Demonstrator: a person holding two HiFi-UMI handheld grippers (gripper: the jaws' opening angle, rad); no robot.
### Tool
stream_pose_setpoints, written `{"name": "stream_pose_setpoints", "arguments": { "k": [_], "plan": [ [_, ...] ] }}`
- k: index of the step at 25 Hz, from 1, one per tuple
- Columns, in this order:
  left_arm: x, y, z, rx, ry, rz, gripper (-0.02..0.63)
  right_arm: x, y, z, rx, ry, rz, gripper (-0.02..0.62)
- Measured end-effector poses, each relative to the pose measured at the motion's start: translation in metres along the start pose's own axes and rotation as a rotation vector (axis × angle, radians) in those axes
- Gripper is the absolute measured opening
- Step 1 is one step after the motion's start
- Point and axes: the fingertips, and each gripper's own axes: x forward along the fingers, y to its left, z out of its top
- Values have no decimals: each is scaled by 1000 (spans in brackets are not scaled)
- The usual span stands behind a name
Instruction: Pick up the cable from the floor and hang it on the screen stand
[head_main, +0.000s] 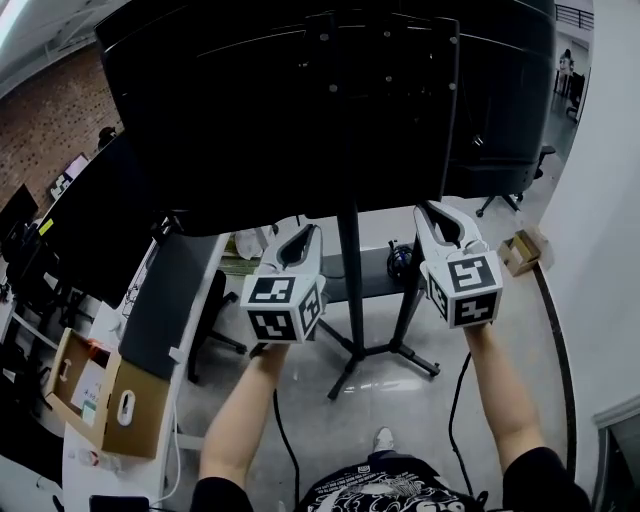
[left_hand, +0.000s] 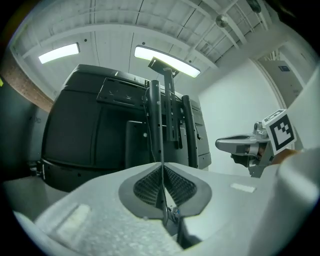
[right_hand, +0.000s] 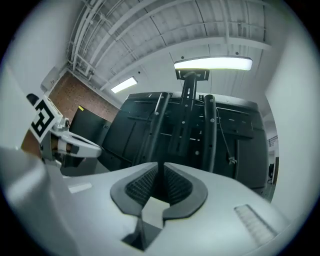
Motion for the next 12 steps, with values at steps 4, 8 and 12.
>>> {"name": "stream_pose_setpoints", "arguments": {
  "k": [4, 8, 12],
  "plan": [
    [-36, -26, -30, -25, 25, -26, 0, -34, 57, -21, 107, 43, 40, 5],
    [-66, -52, -49, -37, 37, -60, 0, -63, 106, -42, 201, 91, 68, 5],
    [-85, -77, -65, -8, 52, -91, 0, -84, 134, -58, 221, 121, 52, 5]
  ]
}}
